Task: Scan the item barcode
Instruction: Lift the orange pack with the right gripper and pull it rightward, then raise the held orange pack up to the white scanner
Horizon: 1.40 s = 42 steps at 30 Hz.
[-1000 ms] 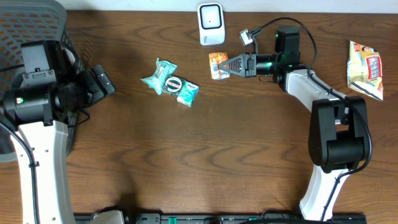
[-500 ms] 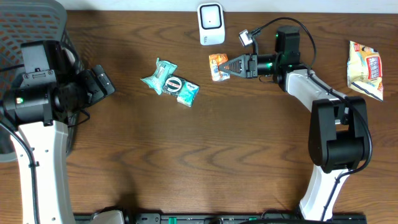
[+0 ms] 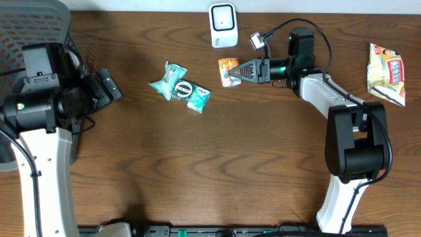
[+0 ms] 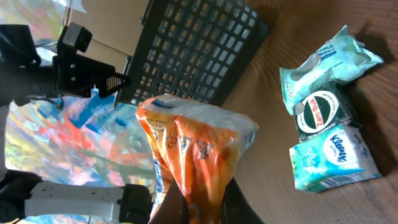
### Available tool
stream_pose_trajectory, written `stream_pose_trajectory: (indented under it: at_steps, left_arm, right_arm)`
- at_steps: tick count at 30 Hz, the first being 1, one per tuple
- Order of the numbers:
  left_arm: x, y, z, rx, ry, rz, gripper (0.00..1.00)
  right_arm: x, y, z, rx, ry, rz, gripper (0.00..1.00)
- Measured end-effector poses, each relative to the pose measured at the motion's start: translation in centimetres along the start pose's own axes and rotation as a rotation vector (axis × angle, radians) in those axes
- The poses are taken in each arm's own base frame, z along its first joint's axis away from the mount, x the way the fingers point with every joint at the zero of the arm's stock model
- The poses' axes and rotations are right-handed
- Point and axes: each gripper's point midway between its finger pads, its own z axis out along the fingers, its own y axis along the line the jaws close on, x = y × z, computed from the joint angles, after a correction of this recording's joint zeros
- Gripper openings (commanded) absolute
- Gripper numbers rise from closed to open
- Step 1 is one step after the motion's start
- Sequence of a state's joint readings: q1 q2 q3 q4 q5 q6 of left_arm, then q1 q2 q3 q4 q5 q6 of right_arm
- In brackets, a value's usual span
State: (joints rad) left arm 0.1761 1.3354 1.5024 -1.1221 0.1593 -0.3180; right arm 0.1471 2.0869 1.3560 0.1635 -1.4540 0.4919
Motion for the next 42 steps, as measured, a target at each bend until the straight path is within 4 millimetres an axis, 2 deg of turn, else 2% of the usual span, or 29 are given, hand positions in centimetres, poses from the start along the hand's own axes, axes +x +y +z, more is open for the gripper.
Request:
stream_pose_trajectory:
  at_steps: [10, 17, 22, 24, 27, 31, 35, 38, 42]
  left_arm:
    - [0.0, 0.0, 0.0, 0.0, 0.0, 0.0, 0.98]
    - [0.0, 0.0, 0.0, 0.0, -0.001, 0.0, 0.98]
    - [0.0, 0.0, 0.0, 0.0, 0.0, 0.0, 0.98]
    - [0.0, 0.0, 0.0, 0.0, 0.0, 0.0, 0.98]
    - [0.0, 0.0, 0.0, 0.0, 0.0, 0.0, 0.98]
    - [0.0, 0.0, 0.0, 0.0, -0.001, 0.0, 0.98]
    - [0.0, 0.0, 0.0, 0.0, -0.001, 0.0, 0.97]
    - [0.0, 0.0, 0.0, 0.0, -0.001, 0.0, 0.98]
    - [0.0, 0.0, 0.0, 0.0, 0.0, 0.0, 0.98]
  right_arm:
    - [0.1, -0.4, 1.3, 0.031, 0.002, -0.001, 0.01]
    - [0.9, -0.5, 4.2, 0.059, 0.029, -0.005, 0.02]
    - [1.9, -0.7, 7.1, 0.098, 0.052, -0.007, 0.01]
    - [2.4, -1.2, 8.2, 0.136, 0.055, 0.004, 0.02]
    - [3.1, -2.9, 9.1, 0.249, 0.047, 0.05, 0.01]
    - [4.6, -5.7, 8.3, 0.424, 0.06, 0.156, 0.01]
    - [4.9, -7.5, 6.0, 0.662, 0.107, 0.207, 0.02]
    - [3.0, -7.5, 3.6, 0.905, 0.139, 0.133, 0.01]
    - [-2.0, -6.0, 1.4, 1.187, 0.108, -0.094, 0.01]
